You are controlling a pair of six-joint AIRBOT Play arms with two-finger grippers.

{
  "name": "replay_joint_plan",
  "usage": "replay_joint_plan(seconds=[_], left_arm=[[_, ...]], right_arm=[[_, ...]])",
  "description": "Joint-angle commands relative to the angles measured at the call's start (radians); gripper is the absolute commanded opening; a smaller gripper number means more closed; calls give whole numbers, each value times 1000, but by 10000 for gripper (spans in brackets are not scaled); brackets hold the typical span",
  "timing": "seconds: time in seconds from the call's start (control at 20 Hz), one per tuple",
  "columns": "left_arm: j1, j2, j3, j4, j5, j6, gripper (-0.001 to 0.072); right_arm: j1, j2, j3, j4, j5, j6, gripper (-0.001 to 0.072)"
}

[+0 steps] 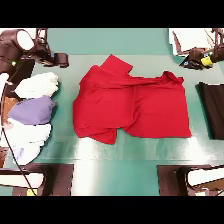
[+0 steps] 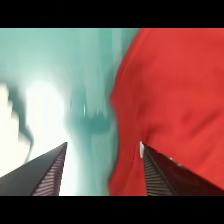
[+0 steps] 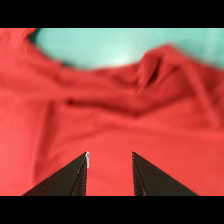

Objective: Fold the shirts.

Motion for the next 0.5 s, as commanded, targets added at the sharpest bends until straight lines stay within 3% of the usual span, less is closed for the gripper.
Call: replay_joint_plan(seconds=[0.0, 0.25, 0.45], left_arm=[[31, 105, -169, -2, -121, 18, 535], [31, 340, -682, -144, -34, 13, 535], [31, 421, -945, -305, 45, 13, 535]], right_arm=[[-34, 109, -181, 55, 42, -48, 325], [-33, 334, -533, 55, -4, -61, 326], [-34, 447, -658, 54, -45, -61, 326]])
